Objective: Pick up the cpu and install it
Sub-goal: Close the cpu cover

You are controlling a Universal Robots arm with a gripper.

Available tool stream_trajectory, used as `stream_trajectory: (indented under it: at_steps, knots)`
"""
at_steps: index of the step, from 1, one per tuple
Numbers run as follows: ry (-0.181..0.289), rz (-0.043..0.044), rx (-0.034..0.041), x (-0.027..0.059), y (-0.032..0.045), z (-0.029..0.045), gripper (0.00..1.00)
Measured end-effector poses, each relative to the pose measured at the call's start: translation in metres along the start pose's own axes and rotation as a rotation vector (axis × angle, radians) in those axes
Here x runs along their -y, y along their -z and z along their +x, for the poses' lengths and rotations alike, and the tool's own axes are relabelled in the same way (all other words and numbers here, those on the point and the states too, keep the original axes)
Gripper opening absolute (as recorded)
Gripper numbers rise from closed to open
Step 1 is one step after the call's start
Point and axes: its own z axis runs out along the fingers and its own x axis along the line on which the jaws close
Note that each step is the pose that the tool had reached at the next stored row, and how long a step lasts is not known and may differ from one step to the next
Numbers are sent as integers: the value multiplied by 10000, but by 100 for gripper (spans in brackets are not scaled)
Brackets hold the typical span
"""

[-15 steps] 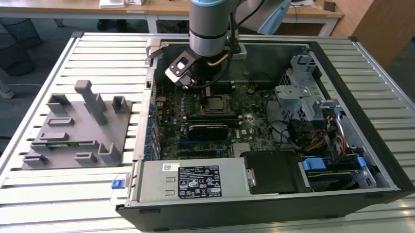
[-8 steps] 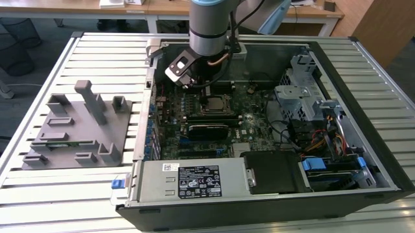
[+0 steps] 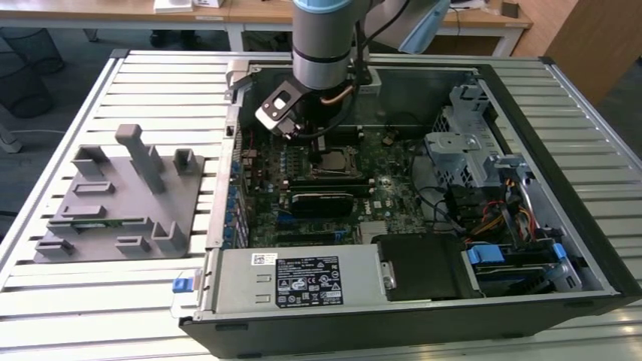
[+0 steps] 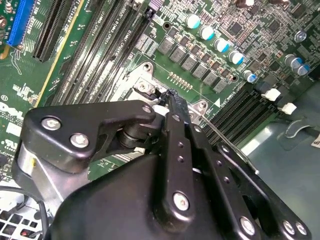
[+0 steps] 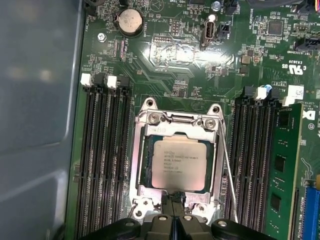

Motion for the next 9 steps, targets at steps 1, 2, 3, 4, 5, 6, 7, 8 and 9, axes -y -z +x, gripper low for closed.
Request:
stream_trajectory:
  at_steps: [1,2,3,4,5,6,7,8,9]
  knots:
    - [0,0,0,0,-9,0,11]
    - [0,4,4,1,-15,-1,11]
    - [0,7,7,1,-21,-2,11]
    - [0,9,9,1,-26,-2,11]
    - [0,8,9,2,-31,-2,11]
    - [-1,6,7,1,-36,-2,11]
    - [-1,4,5,1,-39,-2,11]
    - [-1,2,3,1,-41,-2,11]
    - [0,4,4,1,-41,-2,11]
